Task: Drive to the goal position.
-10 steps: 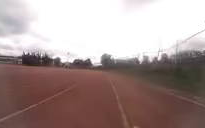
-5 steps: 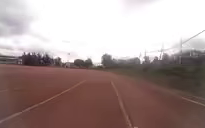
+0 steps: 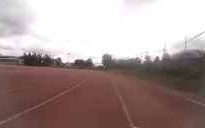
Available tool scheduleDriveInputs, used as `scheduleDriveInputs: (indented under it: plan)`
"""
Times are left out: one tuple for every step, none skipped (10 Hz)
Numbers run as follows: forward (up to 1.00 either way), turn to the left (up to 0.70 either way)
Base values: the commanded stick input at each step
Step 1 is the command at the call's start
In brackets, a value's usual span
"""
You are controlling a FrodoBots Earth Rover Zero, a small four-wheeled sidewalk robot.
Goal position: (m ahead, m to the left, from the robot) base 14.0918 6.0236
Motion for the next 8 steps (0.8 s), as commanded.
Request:
scheduleDriveInputs:
  plan:
    - [0.70, 0.00]
    - [0.70, 0.00]
    - [0.70, 0.00]
    - [0.70, 0.00]
    - [0.70, 0.00]
    - [0.70, 0.00]
    - [0.70, 0.00]
    - [0.70, 0.00]
